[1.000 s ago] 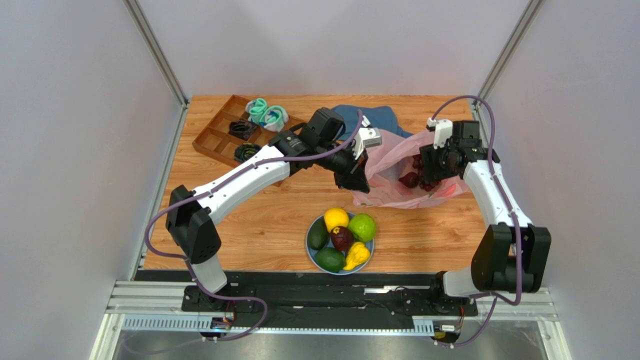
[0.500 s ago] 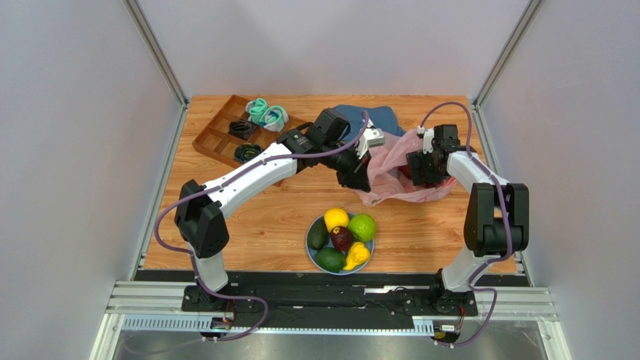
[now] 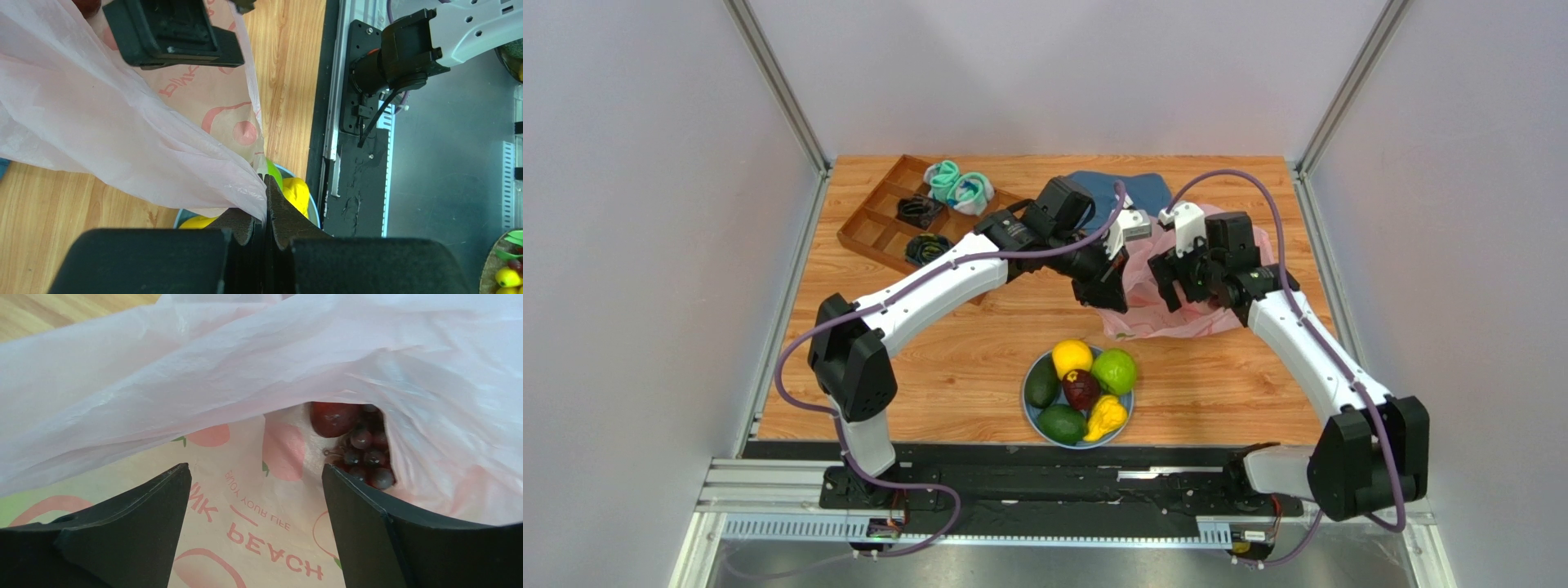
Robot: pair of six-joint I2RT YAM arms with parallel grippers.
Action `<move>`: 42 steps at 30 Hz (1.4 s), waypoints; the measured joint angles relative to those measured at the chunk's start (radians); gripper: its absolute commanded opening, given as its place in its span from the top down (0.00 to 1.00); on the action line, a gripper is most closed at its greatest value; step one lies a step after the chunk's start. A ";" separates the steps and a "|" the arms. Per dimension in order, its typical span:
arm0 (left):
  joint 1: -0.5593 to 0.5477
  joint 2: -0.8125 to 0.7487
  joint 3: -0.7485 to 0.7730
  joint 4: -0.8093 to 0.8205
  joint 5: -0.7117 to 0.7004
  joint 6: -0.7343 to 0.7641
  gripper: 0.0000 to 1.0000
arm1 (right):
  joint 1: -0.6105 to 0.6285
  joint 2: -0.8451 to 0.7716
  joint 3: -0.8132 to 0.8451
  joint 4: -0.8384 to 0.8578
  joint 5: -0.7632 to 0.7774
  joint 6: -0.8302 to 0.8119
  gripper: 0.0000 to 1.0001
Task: Take the fake fruits out of the plastic bag
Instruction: Take out the fake fruit from the plastic bag.
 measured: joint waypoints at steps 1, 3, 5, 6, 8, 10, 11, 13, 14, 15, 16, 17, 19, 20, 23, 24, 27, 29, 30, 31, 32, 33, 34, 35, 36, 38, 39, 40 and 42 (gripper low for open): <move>0.000 0.000 0.000 0.000 0.000 0.000 1.00 | 0.003 0.005 -0.006 0.003 -0.005 -0.003 0.20; 0.000 0.000 0.000 0.000 0.000 0.000 1.00 | 0.002 0.047 -0.012 0.017 -0.002 -0.009 0.20; 0.000 0.000 0.000 -0.001 -0.001 0.000 1.00 | 0.001 0.103 -0.013 0.029 0.011 -0.023 0.20; 0.000 0.000 0.000 -0.001 -0.001 0.000 1.00 | 0.000 0.129 -0.013 0.035 0.017 -0.034 0.20; 0.000 0.000 0.000 -0.002 -0.002 0.001 1.00 | -0.002 0.187 -0.001 0.039 0.032 -0.060 0.19; 0.000 0.000 0.000 -0.002 -0.005 0.001 1.00 | -0.002 0.253 0.034 0.037 0.046 -0.087 0.16; 0.000 0.000 0.000 -0.003 -0.005 0.001 1.00 | -0.002 0.292 0.063 0.035 0.053 -0.100 0.14; 0.000 0.000 0.000 -0.003 -0.009 0.001 1.00 | -0.003 0.369 0.128 0.036 0.075 -0.129 0.09; 0.000 0.000 0.000 -0.003 -0.010 0.002 1.00 | -0.003 0.405 0.161 0.034 0.095 -0.140 0.08; 0.000 0.000 0.000 -0.004 -0.013 0.002 1.00 | -0.005 0.440 0.193 0.036 0.116 -0.150 0.08; 0.000 0.000 0.000 -0.005 -0.017 0.003 1.00 | -0.007 0.475 0.224 0.035 0.133 -0.166 0.09; 0.000 0.000 0.000 -0.006 -0.021 0.005 1.00 | -0.009 0.494 0.239 0.037 0.144 -0.179 0.11; 0.000 0.000 0.000 -0.006 -0.028 0.006 1.00 | -0.019 0.535 0.264 0.031 0.164 -0.211 0.13; 0.000 0.000 0.000 -0.007 -0.031 0.007 1.00 | -0.024 0.550 0.273 0.027 0.171 -0.224 0.16; 0.000 0.000 0.000 -0.008 -0.046 0.016 1.00 | -0.043 0.607 0.301 -0.013 0.183 -0.264 0.20; 0.000 0.000 0.000 -0.008 -0.051 0.017 1.00 | -0.045 0.618 0.307 -0.026 0.185 -0.271 0.22; 0.001 0.000 0.000 -0.013 -0.058 0.020 1.00 | -0.048 0.647 0.327 -0.089 0.193 -0.285 0.50; 0.001 0.000 0.000 -0.014 -0.057 0.020 1.00 | -0.048 0.652 0.335 -0.129 0.198 -0.294 0.70; 0.001 0.000 0.000 -0.014 -0.056 0.020 1.00 | -0.048 0.652 0.336 -0.135 0.198 -0.300 0.72; 0.001 0.000 0.000 -0.014 -0.056 0.020 1.00 | -0.048 0.651 0.339 -0.152 0.195 -0.303 0.74; 0.001 0.000 0.000 -0.014 -0.056 0.020 1.00 | -0.048 0.650 0.341 -0.163 0.188 -0.305 0.75; 0.001 0.000 0.000 -0.014 -0.056 0.019 1.00 | -0.049 0.647 0.343 -0.174 0.182 -0.304 0.75; 0.001 0.002 0.000 -0.014 -0.055 0.019 1.00 | -0.049 0.638 0.346 -0.196 0.168 -0.304 0.75; 0.001 0.004 0.003 -0.014 -0.054 0.019 1.00 | -0.049 0.627 0.351 -0.216 0.153 -0.304 0.75; 0.001 0.009 0.008 -0.016 -0.053 0.019 1.00 | -0.049 0.609 0.361 -0.241 0.132 -0.303 0.75; 0.002 0.023 0.025 -0.018 -0.053 0.016 1.00 | -0.049 0.551 0.382 -0.293 0.079 -0.300 0.75; 0.007 0.037 0.042 -0.022 -0.053 0.011 1.00 | -0.049 0.502 0.397 -0.323 0.045 -0.300 0.74; 0.010 0.050 0.058 -0.021 -0.052 0.005 1.00 | -0.049 0.449 0.406 -0.346 0.005 -0.300 0.74; 0.019 0.076 0.089 -0.020 -0.042 -0.009 0.83 | -0.049 0.324 0.409 -0.390 -0.078 -0.301 0.73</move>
